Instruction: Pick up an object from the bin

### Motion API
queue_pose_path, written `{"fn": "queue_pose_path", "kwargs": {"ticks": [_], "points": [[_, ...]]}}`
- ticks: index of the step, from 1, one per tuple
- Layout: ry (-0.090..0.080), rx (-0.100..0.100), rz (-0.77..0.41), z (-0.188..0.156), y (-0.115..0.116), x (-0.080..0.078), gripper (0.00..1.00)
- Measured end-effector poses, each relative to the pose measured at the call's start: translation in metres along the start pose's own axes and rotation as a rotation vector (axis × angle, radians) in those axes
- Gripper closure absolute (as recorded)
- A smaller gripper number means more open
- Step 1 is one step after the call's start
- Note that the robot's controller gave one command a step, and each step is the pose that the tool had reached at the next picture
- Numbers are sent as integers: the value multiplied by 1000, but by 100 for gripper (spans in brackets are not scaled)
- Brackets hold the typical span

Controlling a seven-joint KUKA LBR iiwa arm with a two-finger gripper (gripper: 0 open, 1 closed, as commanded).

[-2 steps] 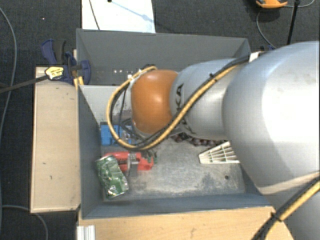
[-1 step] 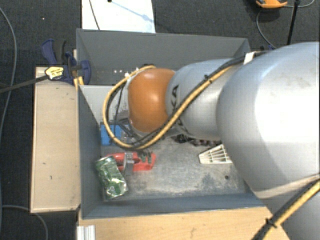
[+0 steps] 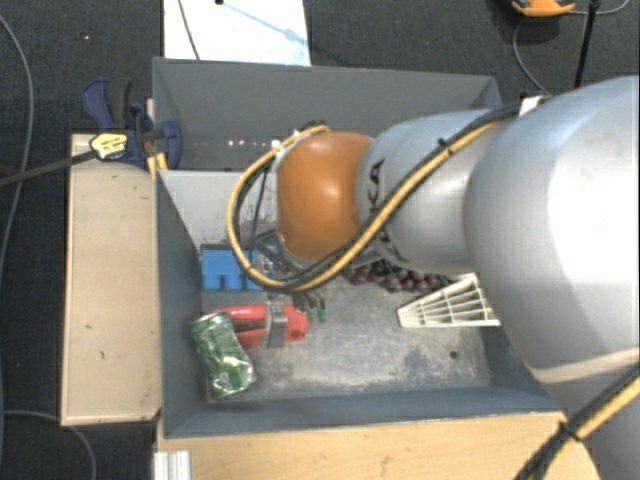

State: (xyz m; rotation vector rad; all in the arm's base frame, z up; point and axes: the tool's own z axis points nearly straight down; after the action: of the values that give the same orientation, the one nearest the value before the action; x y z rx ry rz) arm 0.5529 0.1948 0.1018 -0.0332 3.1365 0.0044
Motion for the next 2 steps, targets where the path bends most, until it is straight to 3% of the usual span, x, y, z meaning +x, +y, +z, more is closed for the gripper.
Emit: {"fn": "queue_pose_path", "kwargs": {"ticks": [1, 2], "points": [[14, 2, 5, 33, -1, 8, 0], [1, -2, 39, 31, -8, 10, 100]]}}
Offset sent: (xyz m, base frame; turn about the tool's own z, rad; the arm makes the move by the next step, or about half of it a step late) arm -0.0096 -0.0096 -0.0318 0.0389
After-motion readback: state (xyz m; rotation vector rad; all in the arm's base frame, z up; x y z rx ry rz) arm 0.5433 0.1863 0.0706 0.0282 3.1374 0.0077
